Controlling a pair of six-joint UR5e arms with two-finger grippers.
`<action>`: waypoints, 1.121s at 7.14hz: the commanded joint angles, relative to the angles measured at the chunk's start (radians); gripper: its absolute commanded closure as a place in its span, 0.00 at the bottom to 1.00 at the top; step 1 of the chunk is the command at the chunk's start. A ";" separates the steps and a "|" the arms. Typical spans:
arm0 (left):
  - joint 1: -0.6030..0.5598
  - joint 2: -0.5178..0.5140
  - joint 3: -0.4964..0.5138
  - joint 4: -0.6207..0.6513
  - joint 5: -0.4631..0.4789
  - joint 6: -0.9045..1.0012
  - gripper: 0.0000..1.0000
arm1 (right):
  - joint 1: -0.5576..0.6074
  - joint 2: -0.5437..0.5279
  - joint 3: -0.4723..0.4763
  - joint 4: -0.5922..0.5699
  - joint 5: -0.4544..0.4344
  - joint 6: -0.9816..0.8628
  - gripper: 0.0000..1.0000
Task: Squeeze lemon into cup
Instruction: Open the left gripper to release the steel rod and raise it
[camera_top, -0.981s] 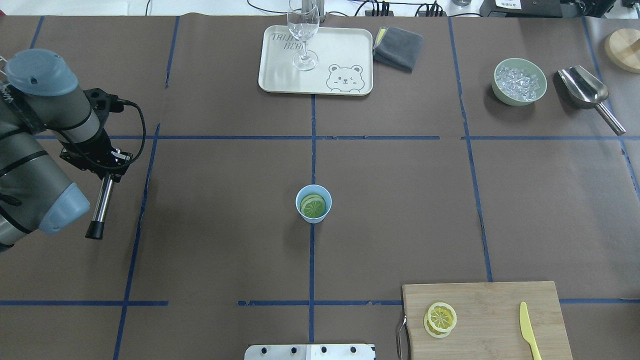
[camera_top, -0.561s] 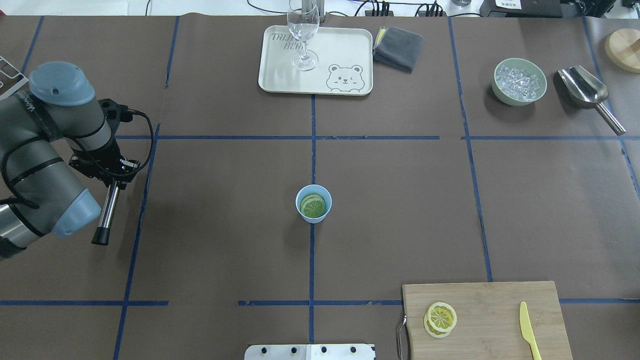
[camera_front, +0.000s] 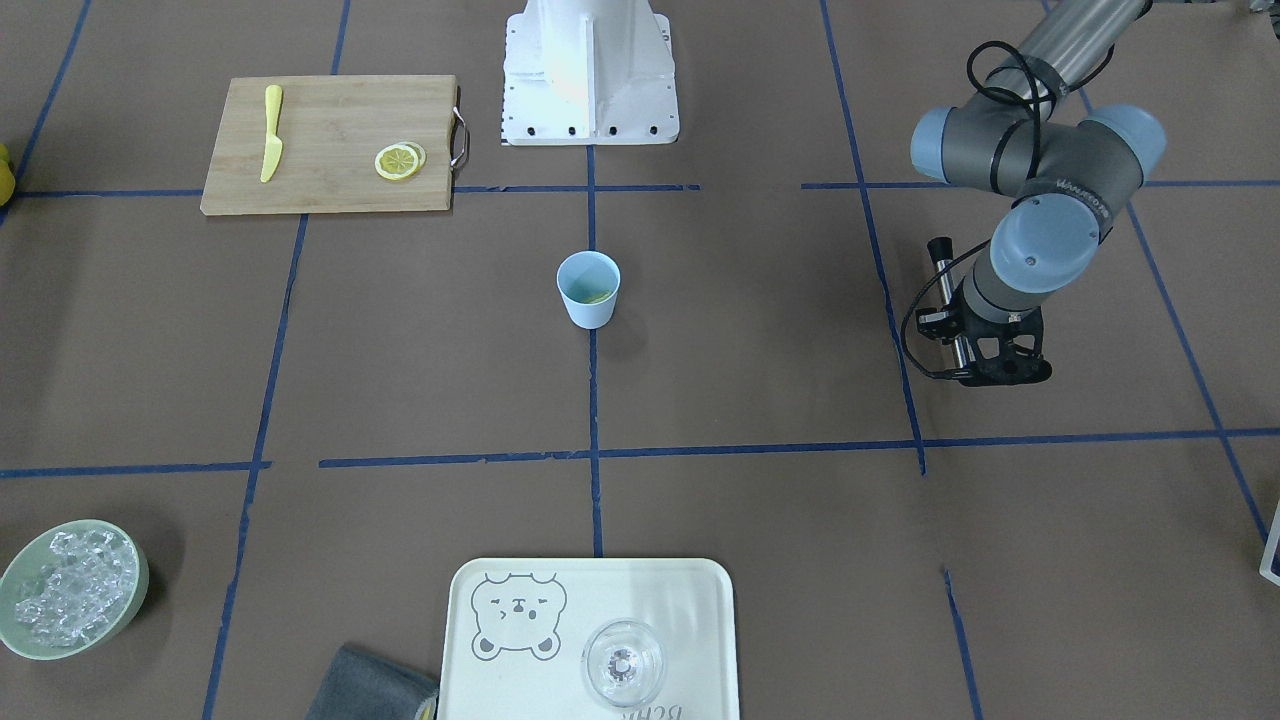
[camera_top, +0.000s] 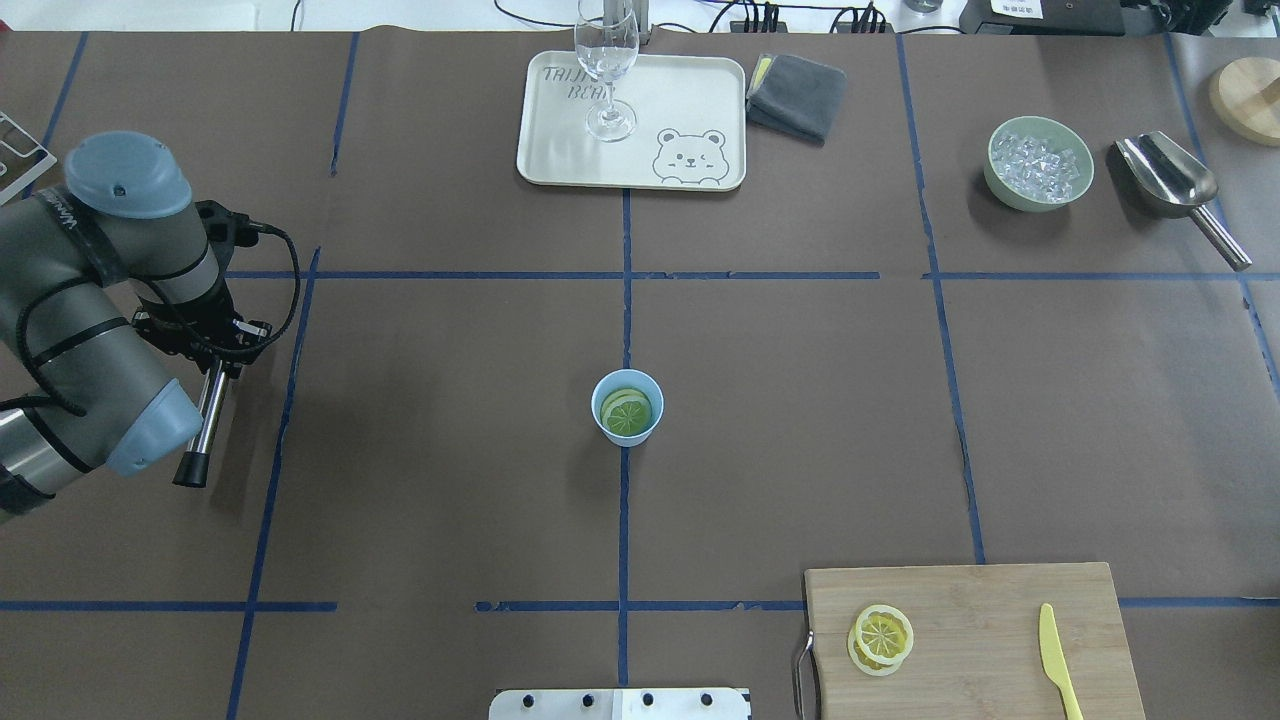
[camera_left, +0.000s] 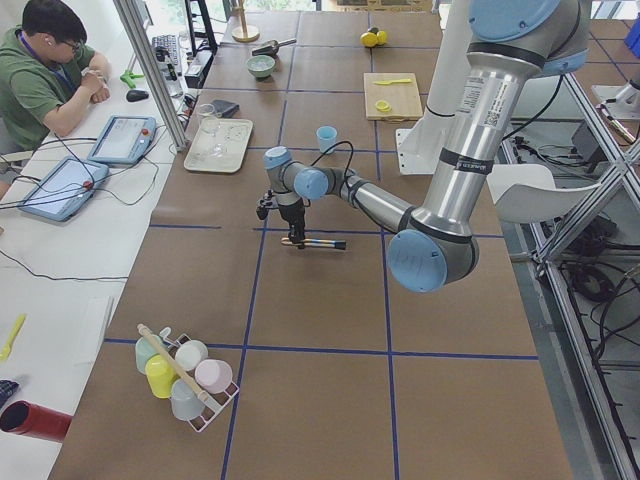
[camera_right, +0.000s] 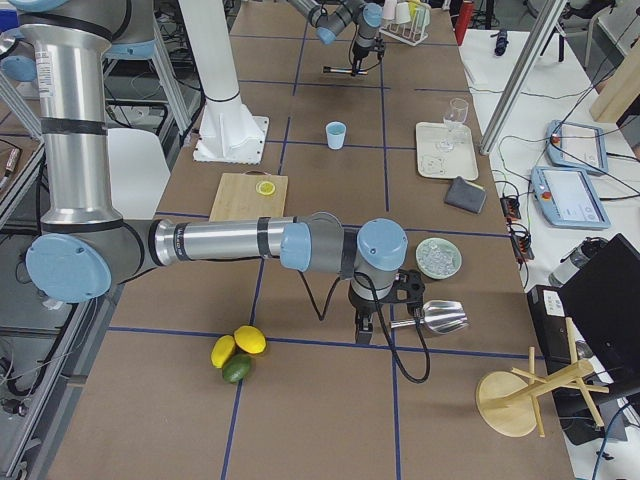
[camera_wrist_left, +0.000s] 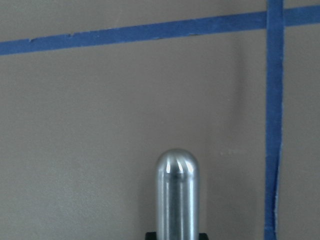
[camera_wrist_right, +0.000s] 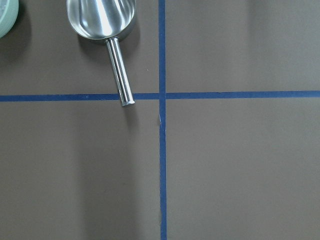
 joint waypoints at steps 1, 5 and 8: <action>0.000 -0.002 0.010 -0.002 0.002 -0.002 0.15 | -0.001 0.000 0.000 0.000 0.000 0.001 0.00; -0.001 -0.005 -0.010 -0.002 0.000 -0.003 0.00 | -0.001 0.000 0.000 0.000 0.000 0.003 0.00; -0.046 -0.104 -0.086 -0.032 -0.006 -0.135 0.00 | -0.001 -0.002 0.023 -0.002 0.005 0.004 0.00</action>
